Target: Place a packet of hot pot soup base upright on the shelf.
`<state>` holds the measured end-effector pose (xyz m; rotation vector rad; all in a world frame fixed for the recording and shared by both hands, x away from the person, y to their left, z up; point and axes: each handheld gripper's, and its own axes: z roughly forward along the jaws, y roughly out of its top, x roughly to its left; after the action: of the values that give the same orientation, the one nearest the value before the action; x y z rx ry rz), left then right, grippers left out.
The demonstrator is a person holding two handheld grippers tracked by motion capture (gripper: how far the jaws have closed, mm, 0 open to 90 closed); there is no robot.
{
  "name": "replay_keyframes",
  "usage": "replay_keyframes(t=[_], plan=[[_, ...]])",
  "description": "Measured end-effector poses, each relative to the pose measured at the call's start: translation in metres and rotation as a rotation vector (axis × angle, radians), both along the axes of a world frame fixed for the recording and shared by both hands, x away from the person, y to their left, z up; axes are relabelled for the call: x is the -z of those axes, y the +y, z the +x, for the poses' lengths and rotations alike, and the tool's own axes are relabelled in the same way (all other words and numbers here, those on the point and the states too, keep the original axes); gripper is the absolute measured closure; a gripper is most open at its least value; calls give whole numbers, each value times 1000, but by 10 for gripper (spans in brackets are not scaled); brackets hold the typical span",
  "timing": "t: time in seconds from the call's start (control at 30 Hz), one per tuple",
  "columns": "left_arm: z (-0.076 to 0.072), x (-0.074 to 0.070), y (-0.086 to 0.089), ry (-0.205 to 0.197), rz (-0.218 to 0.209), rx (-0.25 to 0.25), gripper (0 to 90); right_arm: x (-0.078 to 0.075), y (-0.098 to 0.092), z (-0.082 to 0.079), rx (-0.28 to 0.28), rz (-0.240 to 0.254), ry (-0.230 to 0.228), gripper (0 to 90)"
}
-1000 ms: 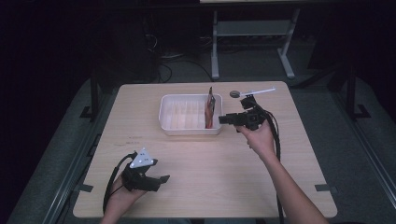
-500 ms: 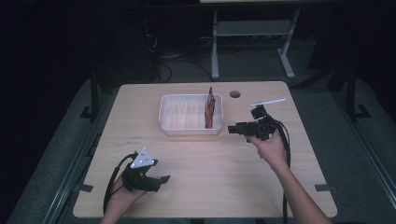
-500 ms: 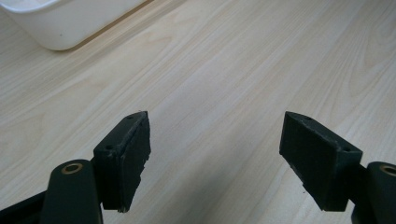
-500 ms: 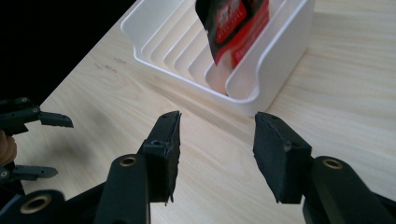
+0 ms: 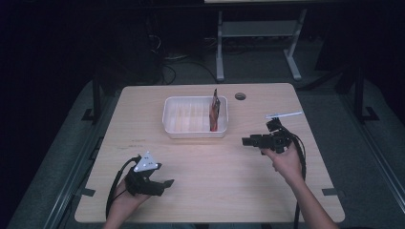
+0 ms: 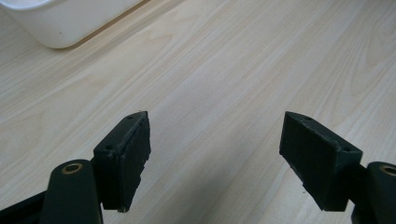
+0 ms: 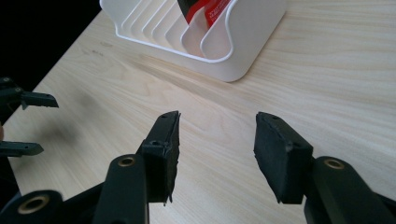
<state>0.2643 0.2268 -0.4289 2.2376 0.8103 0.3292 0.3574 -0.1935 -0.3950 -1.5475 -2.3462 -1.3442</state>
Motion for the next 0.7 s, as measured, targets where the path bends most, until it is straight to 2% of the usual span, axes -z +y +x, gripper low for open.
replay_keyframes(t=[0.27,0.7], plan=[[0,0,0,0,-2,-2,243,7,-5,-6,-11,-23,18,492],[-1,-1,2,-2,-6,-7,243,17,-18,-20,-21,-3,28,478]])
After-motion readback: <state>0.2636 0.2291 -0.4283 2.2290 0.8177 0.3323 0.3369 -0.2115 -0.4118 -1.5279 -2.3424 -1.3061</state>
